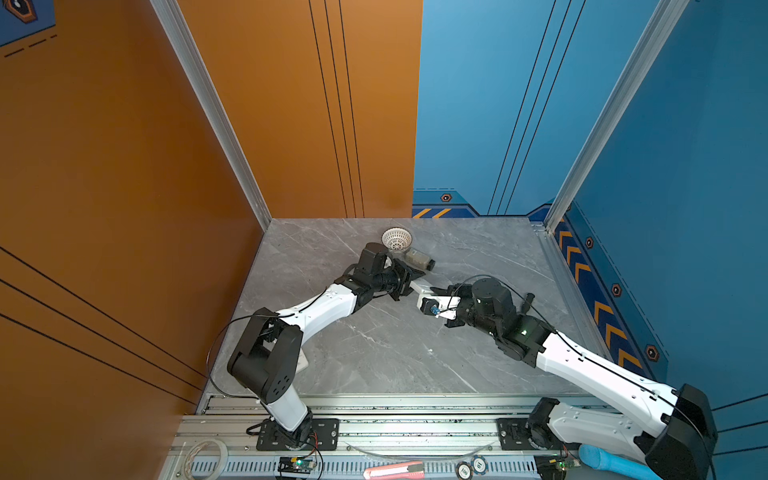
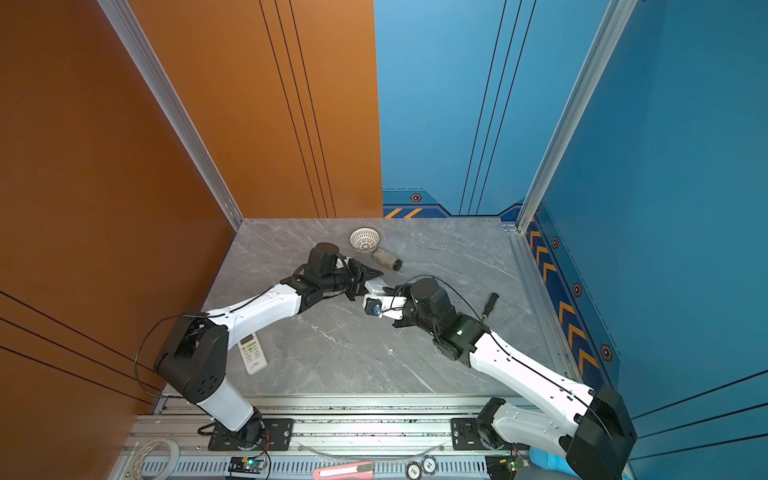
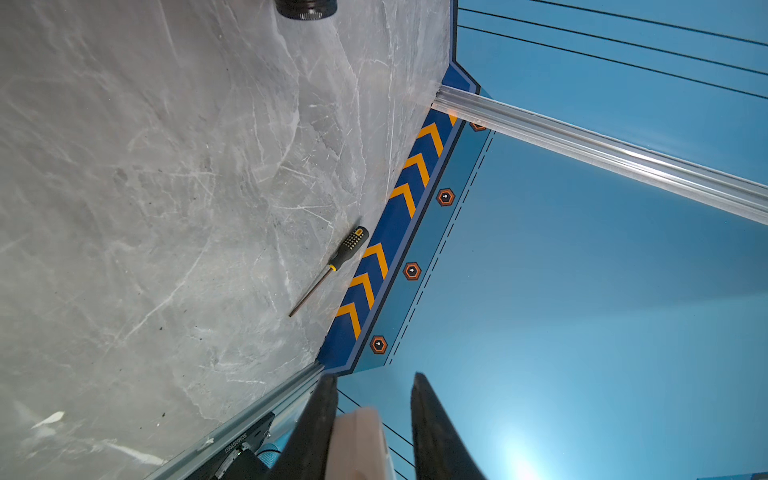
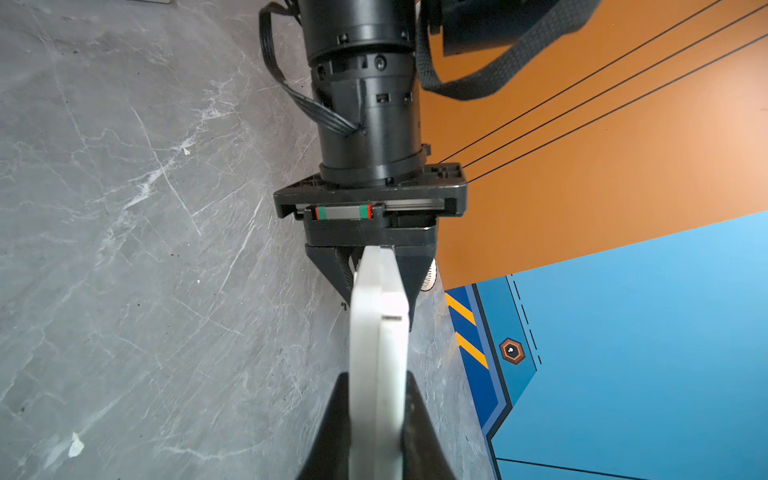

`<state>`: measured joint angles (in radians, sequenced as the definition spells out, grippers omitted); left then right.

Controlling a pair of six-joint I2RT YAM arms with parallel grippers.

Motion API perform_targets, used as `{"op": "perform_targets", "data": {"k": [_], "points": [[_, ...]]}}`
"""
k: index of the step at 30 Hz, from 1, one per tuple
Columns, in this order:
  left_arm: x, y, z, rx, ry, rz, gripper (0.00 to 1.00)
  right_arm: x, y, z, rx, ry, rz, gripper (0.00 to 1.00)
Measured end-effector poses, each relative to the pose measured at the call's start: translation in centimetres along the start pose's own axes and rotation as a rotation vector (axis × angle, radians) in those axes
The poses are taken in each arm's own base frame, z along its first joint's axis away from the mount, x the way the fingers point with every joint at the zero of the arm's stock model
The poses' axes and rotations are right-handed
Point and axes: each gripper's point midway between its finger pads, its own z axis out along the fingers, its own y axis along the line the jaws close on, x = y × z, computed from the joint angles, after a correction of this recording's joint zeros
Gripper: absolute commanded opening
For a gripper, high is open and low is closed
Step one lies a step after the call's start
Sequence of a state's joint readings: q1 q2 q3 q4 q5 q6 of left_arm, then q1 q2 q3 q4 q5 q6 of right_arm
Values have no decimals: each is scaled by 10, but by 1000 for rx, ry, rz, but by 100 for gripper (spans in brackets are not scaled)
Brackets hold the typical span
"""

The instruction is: Unload the batteries from the remote control

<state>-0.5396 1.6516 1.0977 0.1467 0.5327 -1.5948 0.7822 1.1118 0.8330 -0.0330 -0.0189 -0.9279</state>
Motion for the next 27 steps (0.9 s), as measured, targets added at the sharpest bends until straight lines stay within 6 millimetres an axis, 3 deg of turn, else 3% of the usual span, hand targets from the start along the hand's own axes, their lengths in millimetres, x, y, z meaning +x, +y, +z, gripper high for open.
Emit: {"op": "perform_targets", "data": {"k": [1, 4, 6, 12, 19, 24, 27], "points": [[0, 1, 0, -5, -1, -13, 14, 0, 3, 0, -8, -2, -20, 4], [0, 4, 0, -15, 5, -39, 7, -1, 8, 0, -22, -4, -38, 34], [0, -1, 0, 3, 2, -17, 5, -3, 16, -1, -60, -15, -26, 64], [-10, -12, -3, 52, -31, 10, 0, -12, 31, -7, -121, -45, 17, 100], [-41, -24, -13, 124, -138, 7, 0, -27, 21, -28, -108, -95, 215, 100], [-60, -44, -22, 216, -218, 34, 0, -33, 7, -35, -80, -117, 506, 100], [-72, -51, -20, 271, -260, 51, 0, -33, -14, -34, -29, -119, 745, 100]]}}
